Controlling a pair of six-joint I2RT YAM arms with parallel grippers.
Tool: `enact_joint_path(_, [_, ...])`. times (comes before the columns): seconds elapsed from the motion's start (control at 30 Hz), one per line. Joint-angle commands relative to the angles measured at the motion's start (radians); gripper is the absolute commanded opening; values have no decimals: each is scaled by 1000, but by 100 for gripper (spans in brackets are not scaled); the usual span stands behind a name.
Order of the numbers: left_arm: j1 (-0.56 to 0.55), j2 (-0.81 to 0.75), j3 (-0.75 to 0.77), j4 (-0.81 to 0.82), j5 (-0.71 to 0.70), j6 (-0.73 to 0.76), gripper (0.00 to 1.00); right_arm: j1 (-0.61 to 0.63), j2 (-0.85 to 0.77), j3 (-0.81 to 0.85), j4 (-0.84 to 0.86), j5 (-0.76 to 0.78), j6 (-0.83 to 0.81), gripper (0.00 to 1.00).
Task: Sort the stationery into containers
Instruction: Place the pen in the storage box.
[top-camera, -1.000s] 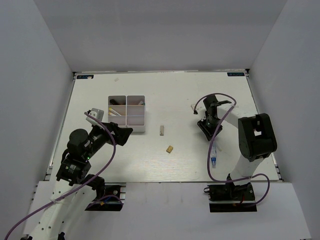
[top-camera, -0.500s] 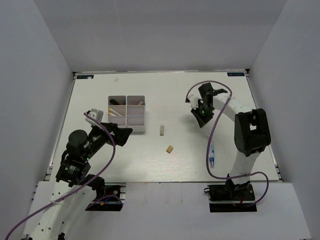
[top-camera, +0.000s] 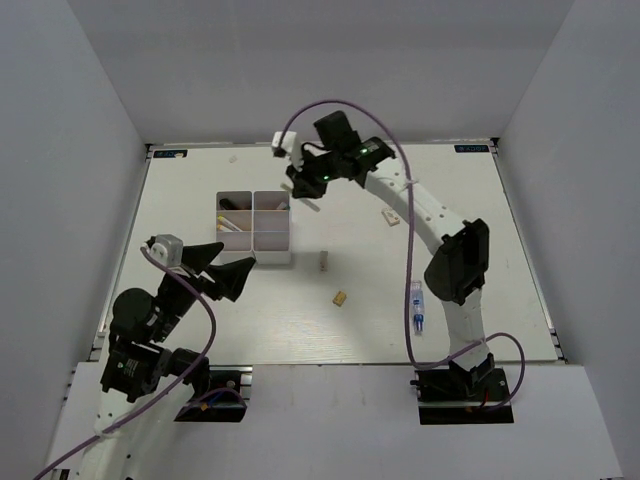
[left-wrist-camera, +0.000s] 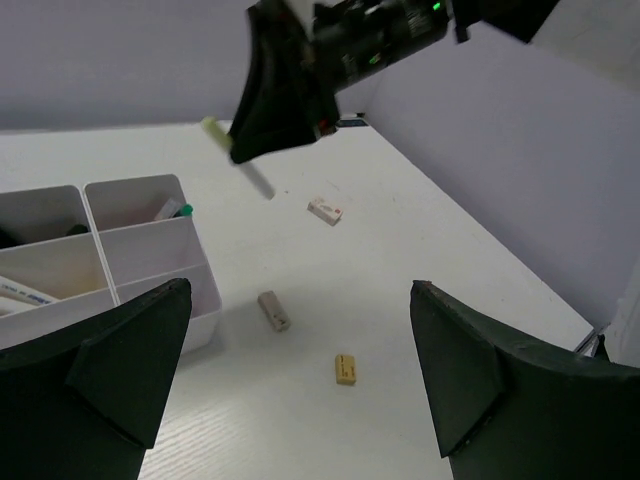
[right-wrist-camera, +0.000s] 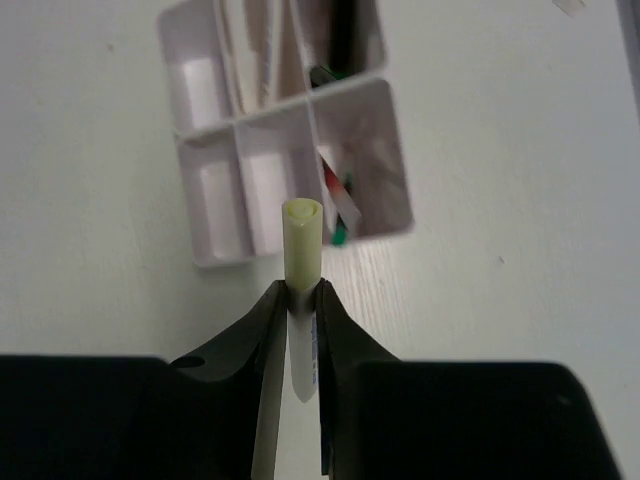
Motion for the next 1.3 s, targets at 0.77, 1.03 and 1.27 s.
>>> enact_joint_path(0.77, [15, -104, -31, 88, 121, 37, 100, 249, 306, 205, 536, -154, 110, 0])
enact_joint_path(1.03, [15, -104, -31, 88, 130, 37, 100, 262, 360, 189, 578, -103, 82, 0])
enact_joint_path(1.27, [15, -104, -31, 97, 130, 37, 100, 253, 375, 167, 581, -71, 58, 0])
